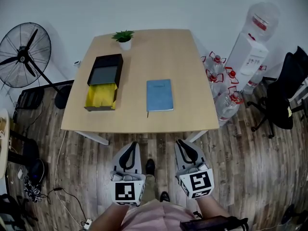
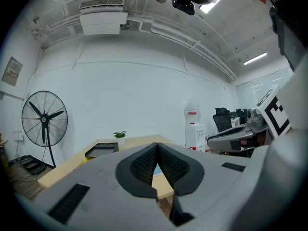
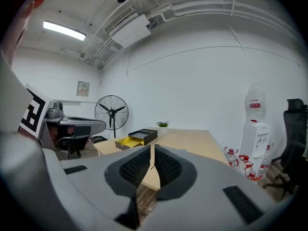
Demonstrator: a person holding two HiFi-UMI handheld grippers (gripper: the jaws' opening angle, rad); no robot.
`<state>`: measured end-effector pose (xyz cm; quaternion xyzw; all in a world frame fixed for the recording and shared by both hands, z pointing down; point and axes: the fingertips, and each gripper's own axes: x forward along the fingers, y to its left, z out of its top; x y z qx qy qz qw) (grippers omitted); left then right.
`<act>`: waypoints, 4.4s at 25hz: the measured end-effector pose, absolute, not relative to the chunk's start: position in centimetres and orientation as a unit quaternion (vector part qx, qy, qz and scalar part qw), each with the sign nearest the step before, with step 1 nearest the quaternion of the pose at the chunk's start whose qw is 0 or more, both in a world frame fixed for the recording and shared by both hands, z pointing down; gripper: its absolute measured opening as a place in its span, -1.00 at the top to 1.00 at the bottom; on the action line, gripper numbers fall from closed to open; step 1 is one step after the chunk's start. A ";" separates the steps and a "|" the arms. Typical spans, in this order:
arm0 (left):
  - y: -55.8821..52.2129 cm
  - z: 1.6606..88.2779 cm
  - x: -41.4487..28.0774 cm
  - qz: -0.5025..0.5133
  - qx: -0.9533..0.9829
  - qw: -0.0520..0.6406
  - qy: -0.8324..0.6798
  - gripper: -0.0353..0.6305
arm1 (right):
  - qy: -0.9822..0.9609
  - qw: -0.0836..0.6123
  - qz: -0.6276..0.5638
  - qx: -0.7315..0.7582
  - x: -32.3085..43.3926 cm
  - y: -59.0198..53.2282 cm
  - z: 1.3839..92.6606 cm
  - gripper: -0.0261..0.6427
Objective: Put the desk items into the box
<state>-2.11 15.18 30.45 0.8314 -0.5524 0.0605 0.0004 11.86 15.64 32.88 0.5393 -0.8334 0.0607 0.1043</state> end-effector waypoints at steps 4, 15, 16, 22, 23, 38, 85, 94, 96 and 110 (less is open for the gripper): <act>9.5 30.9 -2.2 0.060 0.844 0.004 -0.533 0.87 | -0.822 0.108 0.066 0.555 11.4 10.5 32.8 0.83; -2.2 29.3 -2.1 0.041 0.866 0.005 -0.498 0.86 | -0.792 0.110 0.047 0.598 12.2 -0.2 30.6 0.83; -2.9 29.1 -2.0 0.039 0.868 0.002 -0.495 0.87 | -0.790 0.108 0.045 0.602 12.2 -0.9 30.4 0.83; -5.8 27.9 -1.7 0.027 0.876 -0.008 -0.482 0.86 | -0.778 0.097 0.037 0.620 12.8 -3.1 29.5 0.83; -6.1 27.9 -1.7 0.026 0.877 -0.010 -0.481 0.87 | -0.776 0.096 0.037 0.622 12.9 -3.3 29.6 0.83; -9.7 30.4 -1.1 0.065 0.869 0.008 -0.491 0.87 | -0.781 0.105 0.075 0.611 14.3 -6.6 32.1 0.82; -12.2 53.8 2.3 0.288 0.811 0.191 -0.472 0.87 | -0.778 0.233 0.296 0.503 16.0 -12.3 53.1 0.39; -12.2 53.8 2.4 0.284 0.811 0.188 -0.475 0.87 | -0.761 0.260 0.339 0.488 15.4 -12.6 54.1 0.38; -12.2 53.8 2.4 0.285 0.812 0.188 -0.473 0.87 | -0.757 0.254 0.348 0.492 15.2 -12.6 54.0 0.34; -12.2 54.1 2.1 0.285 0.814 0.196 -0.468 0.87 | -0.747 0.222 0.378 0.500 14.3 -12.4 54.0 0.27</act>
